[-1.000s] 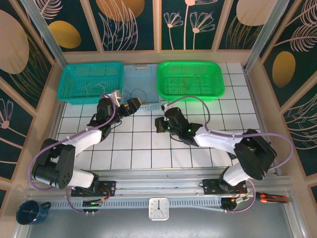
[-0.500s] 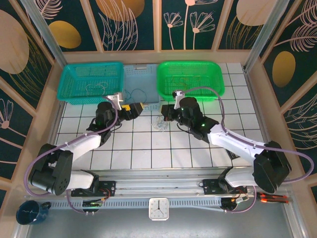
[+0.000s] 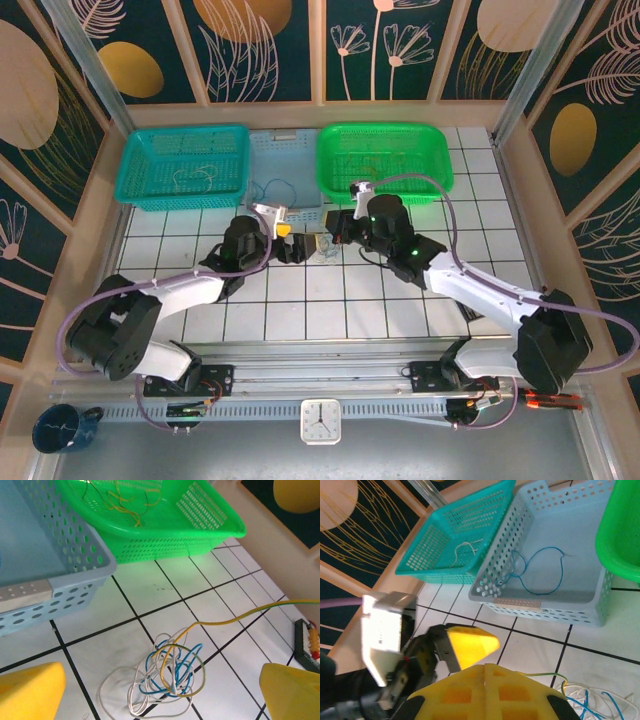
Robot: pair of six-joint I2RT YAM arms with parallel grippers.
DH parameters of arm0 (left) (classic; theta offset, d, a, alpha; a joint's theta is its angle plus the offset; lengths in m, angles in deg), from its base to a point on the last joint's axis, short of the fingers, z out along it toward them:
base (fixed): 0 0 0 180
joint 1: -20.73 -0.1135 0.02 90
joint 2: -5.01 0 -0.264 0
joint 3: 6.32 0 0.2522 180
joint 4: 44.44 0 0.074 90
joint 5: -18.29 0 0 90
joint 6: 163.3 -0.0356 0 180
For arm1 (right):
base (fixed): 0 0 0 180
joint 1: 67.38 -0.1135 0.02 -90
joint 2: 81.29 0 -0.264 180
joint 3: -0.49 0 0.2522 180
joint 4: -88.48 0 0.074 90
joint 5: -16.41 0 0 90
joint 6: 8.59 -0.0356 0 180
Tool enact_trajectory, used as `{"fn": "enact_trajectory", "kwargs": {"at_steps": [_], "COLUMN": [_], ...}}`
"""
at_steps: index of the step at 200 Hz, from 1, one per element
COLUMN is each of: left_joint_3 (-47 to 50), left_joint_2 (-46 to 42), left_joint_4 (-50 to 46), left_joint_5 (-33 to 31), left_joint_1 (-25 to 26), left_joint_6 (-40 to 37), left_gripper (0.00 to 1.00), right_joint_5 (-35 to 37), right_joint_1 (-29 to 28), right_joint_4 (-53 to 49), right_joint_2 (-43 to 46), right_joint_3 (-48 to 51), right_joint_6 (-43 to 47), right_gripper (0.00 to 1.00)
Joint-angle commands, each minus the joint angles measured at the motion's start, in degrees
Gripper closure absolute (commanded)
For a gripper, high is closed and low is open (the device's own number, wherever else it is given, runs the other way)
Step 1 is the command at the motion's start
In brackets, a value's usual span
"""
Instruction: Untangle the cables
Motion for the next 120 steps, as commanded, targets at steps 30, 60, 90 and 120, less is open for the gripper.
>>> {"fn": "enact_trajectory", "kwargs": {"at_steps": [30, 60, 90, 120], "left_joint_3": [-4.87, -7.12, -7.98, -8.18], "left_joint_2": [4.34, 6.58, 8.10, 8.87], "left_joint_4": [3.67, 4.29, 5.99, 7.27], "left_joint_5": [-2.75, -2.75, -4.17, -5.78], "left_joint_1": [1.26, 1.56, 1.63, 1.66], "left_joint_6": [-3.89, -4.58, -4.04, -3.27], "left_gripper": [0.01, 0.01, 0.01, 0.03], "right_joint_5": [-2.52, -3.38, -4.46, -5.38], "right_joint_1": [0.20, 0.15, -0.07, -0.15], "right_joint_4": [0.74, 1.16, 1.53, 1.88], "right_joint_2": [4.00, 4.63, 5.01, 5.80], "right_joint_3": [-2.91, -3.15, -4.11, -5.11], "right_joint_6": [-1.88, -2.47, -2.93, -3.11], "right_gripper": [1.00, 1.00, 1.00, 1.00]}}
